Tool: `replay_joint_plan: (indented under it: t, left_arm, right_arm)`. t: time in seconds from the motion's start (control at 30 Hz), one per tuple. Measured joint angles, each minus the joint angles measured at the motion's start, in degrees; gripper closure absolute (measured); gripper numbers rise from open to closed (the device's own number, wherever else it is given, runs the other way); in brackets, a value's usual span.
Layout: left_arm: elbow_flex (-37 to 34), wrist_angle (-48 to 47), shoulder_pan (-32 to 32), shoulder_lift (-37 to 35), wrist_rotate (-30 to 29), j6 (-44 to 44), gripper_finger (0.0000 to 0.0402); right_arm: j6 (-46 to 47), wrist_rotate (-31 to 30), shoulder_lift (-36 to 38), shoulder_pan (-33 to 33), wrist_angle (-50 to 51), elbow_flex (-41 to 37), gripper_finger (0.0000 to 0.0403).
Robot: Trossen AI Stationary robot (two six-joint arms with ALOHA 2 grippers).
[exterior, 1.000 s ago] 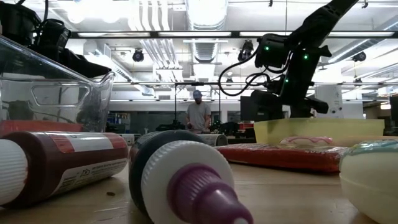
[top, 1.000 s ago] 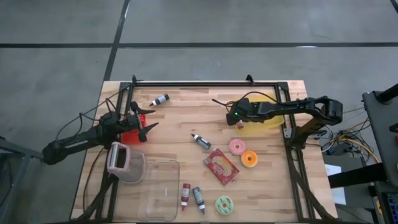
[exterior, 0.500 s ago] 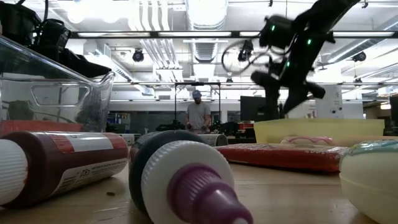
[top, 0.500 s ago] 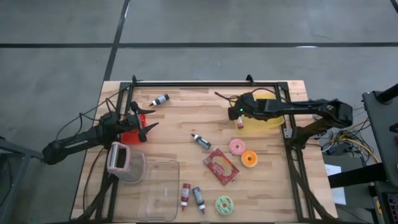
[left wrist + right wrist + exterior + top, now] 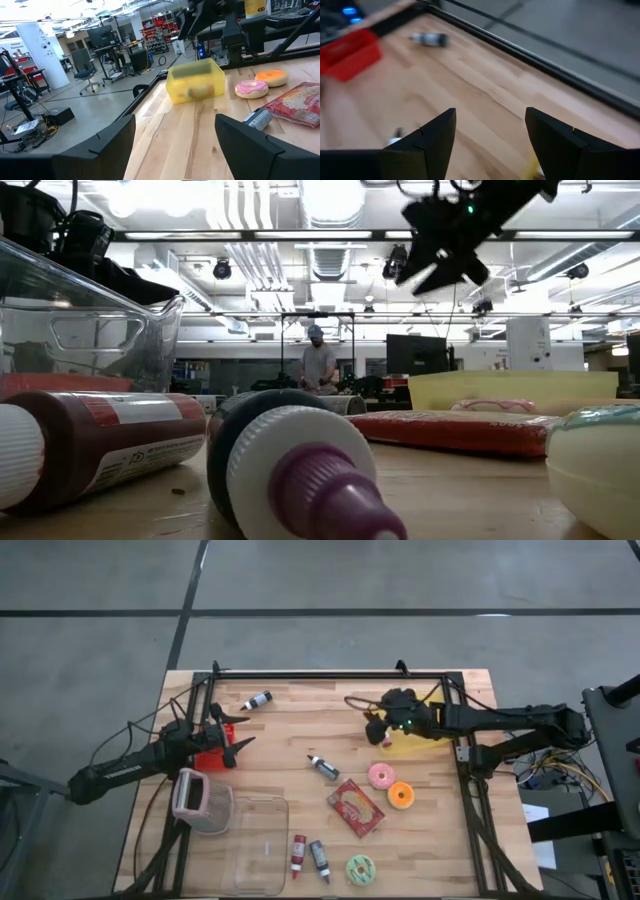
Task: Pick & Place Food Item
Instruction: Put the bottom black food coloring bottle into the yellow bin
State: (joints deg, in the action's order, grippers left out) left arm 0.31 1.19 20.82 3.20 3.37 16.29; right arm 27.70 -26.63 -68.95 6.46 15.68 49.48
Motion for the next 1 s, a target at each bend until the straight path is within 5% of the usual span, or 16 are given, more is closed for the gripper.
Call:
replay_joint_plan:
  t: [0.43, 0.67, 1.0]
  left_arm:
    - [-0.01, 0.02, 0.0, 0.0, -0.01, 0.0, 0.0124]
    - [-0.01, 0.0, 0.0, 0.0, -0.01, 0.0, 0.0124]
    - [-0.01, -0.02, 0.0, 0.02, -0.01, 0.0, 0.0124]
  right_arm:
    - [-5.26, 2.49, -19.47, -7.76, -0.68, 13.17, 0.017]
    - [-5.78, 12.08, -29.43, -8.15, 7.99, 24.54, 0.017]
    - [-5.66, 11.66, -38.25, -7.9, 10.79, 29.88, 0.017]
